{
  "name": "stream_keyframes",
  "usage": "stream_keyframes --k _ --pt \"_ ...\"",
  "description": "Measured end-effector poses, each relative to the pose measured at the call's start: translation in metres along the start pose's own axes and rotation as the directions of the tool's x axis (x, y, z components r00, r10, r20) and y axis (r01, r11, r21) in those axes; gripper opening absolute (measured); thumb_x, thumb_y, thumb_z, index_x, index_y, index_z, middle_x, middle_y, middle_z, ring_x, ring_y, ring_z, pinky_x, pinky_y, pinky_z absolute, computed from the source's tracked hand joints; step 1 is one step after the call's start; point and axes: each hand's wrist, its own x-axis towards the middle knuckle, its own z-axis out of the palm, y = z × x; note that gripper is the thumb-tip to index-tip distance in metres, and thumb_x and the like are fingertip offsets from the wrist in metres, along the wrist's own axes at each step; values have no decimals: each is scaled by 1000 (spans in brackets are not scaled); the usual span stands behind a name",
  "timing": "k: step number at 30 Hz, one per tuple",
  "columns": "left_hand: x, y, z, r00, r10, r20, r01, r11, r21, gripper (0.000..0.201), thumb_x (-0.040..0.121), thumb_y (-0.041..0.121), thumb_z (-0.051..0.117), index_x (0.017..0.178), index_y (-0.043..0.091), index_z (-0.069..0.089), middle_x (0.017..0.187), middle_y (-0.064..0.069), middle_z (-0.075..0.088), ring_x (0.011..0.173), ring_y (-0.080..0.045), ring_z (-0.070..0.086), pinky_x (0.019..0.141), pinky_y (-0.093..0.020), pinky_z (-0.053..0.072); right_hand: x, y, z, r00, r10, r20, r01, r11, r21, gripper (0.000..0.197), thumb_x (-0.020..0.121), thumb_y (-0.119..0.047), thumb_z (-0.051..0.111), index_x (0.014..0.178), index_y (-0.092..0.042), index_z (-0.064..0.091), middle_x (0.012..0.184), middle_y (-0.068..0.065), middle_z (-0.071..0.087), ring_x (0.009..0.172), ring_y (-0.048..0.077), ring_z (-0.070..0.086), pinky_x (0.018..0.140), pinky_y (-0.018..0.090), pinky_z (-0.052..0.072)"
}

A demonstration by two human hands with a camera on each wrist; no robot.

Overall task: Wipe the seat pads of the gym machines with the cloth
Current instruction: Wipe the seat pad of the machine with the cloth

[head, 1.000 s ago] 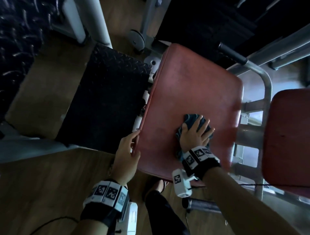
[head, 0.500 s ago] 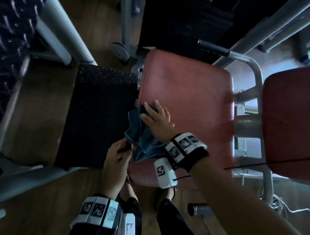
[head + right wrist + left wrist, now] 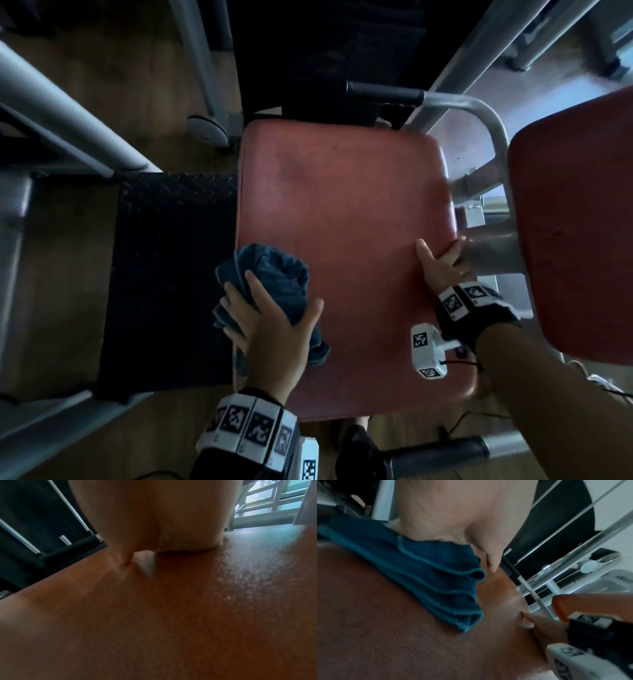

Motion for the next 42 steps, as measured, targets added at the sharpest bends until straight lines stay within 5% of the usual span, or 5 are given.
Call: stream_keyframes --k 13,16,24,33,42 --pt "62 32 34 950 52 -306 73 920 384 103 73 77 51 150 18 14 156 -21 17 136 -46 26 98 -68 32 10 -4 3 998 -50 -49 52 998 34 97 85 -60 55 154 -13 6 144 39 26 131 53 29 111 54 16" --pt "101 53 22 951 131 -279 11 890 455 103 72 77 54 151 19 23 154 -22 23 129 -47 36 92 -65 37 10 -7 -2 983 -24 179 12 997 72 92 90 -65 38 144 9 27 143 37 33 132 49 33 109 46 23" --pt "207 107 -25 952 216 -216 -140 937 320 99 70 69 67 147 24 25 135 -13 41 112 -39 53 90 -48 46 6 0 14 981 -178 -76 180 983 17 130 62 -97 6 150 -3 17 119 49 39 98 61 46 91 65 34" --pt "192 94 -34 962 174 -209 -158 983 92 81 85 62 57 148 54 6 130 -8 49 108 -33 60 81 -31 45 25 0 3 887 22 461 -64 995 76 174 11 -104 20 138 13 37 140 35 39 131 48 36 111 47 26" --pt "210 116 -27 974 33 -226 -2 991 133 70 91 61 47 149 46 11 140 -12 44 113 -38 56 86 -41 46 -2 -9 -2 997 -79 19 77 994 72 129 48 -90 21 153 -17 5 146 36 21 133 56 21 109 63 14"
